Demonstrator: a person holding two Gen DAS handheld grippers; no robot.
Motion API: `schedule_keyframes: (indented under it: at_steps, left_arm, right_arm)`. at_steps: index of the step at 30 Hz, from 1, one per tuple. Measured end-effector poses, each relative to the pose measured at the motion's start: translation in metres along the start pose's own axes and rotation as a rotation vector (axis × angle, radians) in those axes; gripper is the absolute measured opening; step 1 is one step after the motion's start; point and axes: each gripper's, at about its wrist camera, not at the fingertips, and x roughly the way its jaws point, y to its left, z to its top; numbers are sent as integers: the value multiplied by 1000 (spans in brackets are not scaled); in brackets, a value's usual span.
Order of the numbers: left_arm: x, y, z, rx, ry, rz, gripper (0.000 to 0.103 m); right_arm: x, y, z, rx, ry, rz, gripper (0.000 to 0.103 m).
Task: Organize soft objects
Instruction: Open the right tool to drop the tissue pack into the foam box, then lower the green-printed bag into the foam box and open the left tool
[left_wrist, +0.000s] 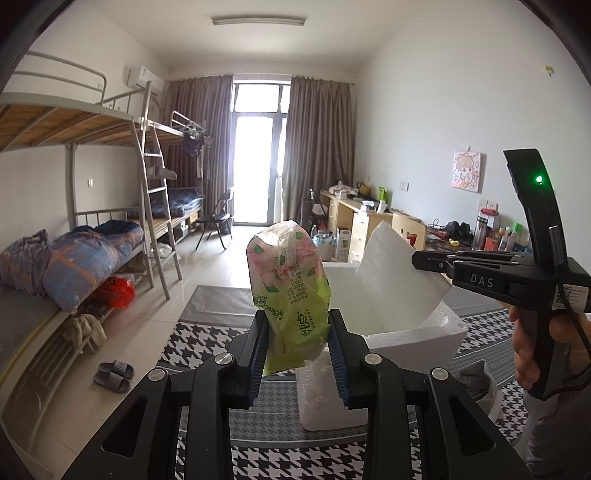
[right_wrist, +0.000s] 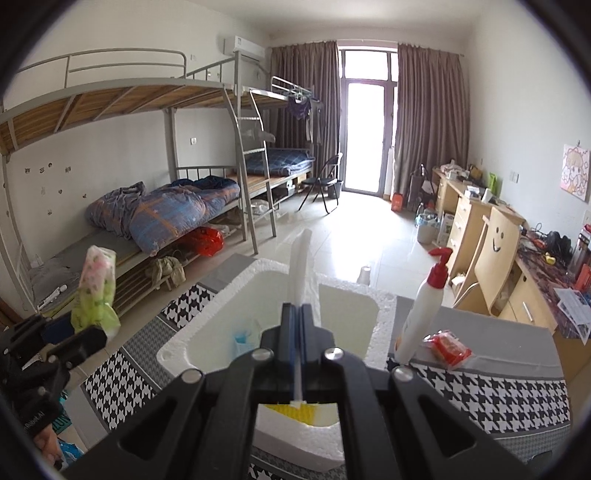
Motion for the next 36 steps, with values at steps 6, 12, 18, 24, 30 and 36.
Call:
schedule_keyframes:
  at_steps: [6,12,18,24,30,36]
  left_arm:
    - [-5,3,0,0,-8,-8,33]
    - [-6,5,2,4,-12,-11,33]
    - [-6,6,2,5,-13,-12,33]
    - [-1,2,4,11,-9,-25,33]
    - [7,-4,7,28,-4,-45,33]
    - [13,-11,11,29,-4,-62,33]
  right_arm:
    - [10,0,-2,3,35,5,4]
    - [23,-1,-3,15,69,31,4]
    - [28,1,-7,1,91,34,51]
    - [17,5,-7,-9,48,23,79]
    - [7,-3,-9,2,30,34,80]
    - [-4,-11,-9,13,2,24,81]
